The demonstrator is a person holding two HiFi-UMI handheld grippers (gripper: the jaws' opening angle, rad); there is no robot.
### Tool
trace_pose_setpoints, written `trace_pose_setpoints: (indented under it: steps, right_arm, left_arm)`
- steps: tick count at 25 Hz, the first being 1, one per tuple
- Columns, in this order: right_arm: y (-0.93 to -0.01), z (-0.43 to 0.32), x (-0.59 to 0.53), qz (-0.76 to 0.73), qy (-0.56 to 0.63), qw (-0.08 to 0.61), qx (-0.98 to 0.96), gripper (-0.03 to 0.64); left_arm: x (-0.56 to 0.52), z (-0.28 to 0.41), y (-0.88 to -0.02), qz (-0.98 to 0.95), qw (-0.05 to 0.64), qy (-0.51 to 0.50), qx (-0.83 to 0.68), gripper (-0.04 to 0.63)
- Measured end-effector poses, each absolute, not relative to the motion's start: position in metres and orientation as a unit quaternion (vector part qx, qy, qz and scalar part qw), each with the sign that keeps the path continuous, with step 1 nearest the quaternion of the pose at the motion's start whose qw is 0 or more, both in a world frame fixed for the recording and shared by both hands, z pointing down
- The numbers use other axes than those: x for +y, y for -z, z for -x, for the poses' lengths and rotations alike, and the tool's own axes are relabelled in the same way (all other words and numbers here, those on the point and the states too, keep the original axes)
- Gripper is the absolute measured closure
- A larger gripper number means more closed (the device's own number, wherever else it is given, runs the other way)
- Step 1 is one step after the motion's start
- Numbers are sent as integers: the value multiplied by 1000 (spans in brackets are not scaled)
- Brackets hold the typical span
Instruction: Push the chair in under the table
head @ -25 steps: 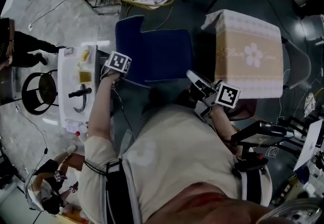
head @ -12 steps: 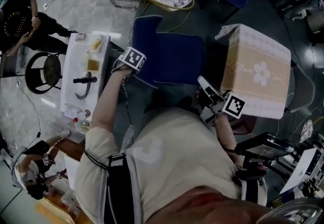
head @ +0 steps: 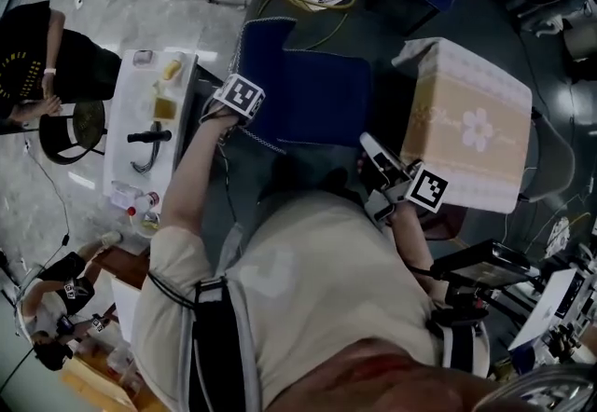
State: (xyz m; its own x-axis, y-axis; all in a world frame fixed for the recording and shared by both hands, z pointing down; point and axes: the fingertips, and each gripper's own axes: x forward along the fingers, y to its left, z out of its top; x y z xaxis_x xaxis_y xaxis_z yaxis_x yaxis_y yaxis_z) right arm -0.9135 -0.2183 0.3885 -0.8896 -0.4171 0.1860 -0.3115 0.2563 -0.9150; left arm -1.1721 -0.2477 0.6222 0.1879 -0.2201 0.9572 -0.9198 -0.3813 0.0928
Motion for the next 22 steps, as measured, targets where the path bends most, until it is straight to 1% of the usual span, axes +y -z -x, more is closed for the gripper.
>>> trace_pose_setpoints:
  steps: [8,11,22]
  right_arm:
    - [-389,913,-212,235,559,49,793,604]
    - [-390,909,-211,240,559,52,792,604]
    - [-391,892,-211,246,566,58,785,604]
  left_arm:
    - [-249,1154,-624,-690,373,-469,-407,500]
    - [-251,1161,-626,-684,362,-479,-415,500]
    - [-252,1153,-619,-672,368,-484,-422,500]
